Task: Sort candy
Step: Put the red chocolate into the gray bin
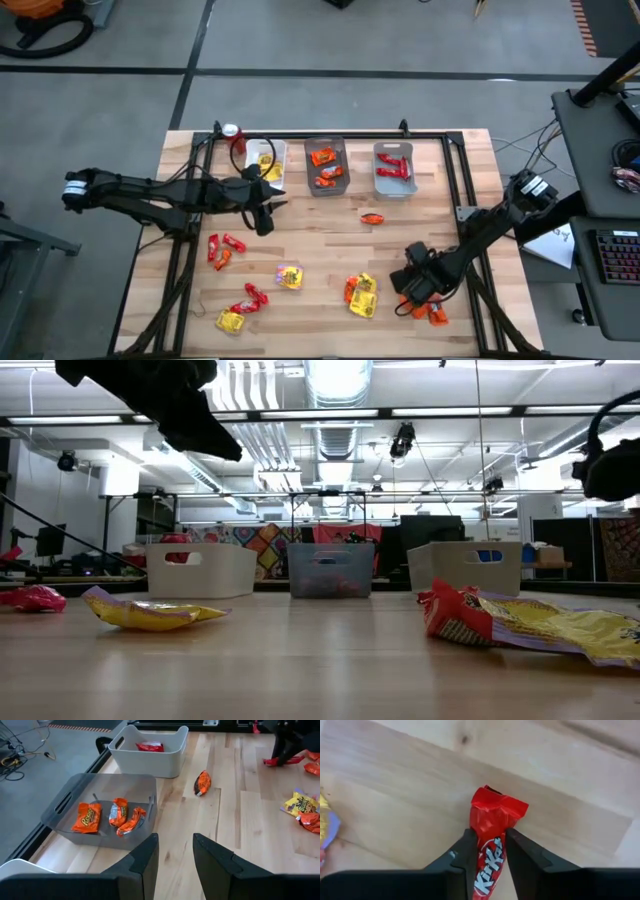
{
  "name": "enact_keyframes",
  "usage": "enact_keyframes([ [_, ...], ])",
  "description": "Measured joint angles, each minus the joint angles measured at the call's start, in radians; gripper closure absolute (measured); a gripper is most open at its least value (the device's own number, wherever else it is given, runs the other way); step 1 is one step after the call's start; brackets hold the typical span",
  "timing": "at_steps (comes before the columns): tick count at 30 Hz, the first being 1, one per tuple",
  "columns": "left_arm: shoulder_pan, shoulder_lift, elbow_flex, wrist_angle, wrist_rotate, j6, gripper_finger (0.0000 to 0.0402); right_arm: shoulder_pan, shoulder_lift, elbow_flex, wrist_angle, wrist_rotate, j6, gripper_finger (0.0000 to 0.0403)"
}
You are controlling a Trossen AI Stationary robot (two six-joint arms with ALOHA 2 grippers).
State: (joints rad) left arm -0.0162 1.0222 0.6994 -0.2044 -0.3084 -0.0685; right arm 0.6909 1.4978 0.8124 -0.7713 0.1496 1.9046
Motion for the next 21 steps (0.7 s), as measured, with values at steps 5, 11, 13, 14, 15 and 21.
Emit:
enact_keyframes([
  [5,0.0,0.0,0.0,0.012,0.001,-0.019,0.0296,-0.023,-0.07,0.0,-0.047,0.045,-0.067,0.0335],
  [11,-0.003,0.009,-0.001,0.018,0.003,-0.061,0.0296,-0.05,-0.199,0.0,-0.045,0.238,-0.186,0.0348],
  [13,-0.004,0.023,-0.001,0.038,0.004,-0.074,0.0296,-0.068,-0.244,0.0,-0.04,0.322,-0.244,0.0351],
  [14,-0.006,0.032,-0.002,0.045,0.004,-0.077,0.0296,-0.077,-0.267,0.001,-0.037,0.365,-0.276,0.0351],
  [15,-0.008,0.042,-0.002,0.058,0.003,-0.08,0.0296,-0.088,-0.287,0.001,-0.037,0.408,-0.312,0.0351],
  [21,-0.029,0.098,-0.002,0.109,0.004,-0.091,0.0296,-0.222,-0.388,0.002,-0.024,0.581,-0.551,0.0351],
])
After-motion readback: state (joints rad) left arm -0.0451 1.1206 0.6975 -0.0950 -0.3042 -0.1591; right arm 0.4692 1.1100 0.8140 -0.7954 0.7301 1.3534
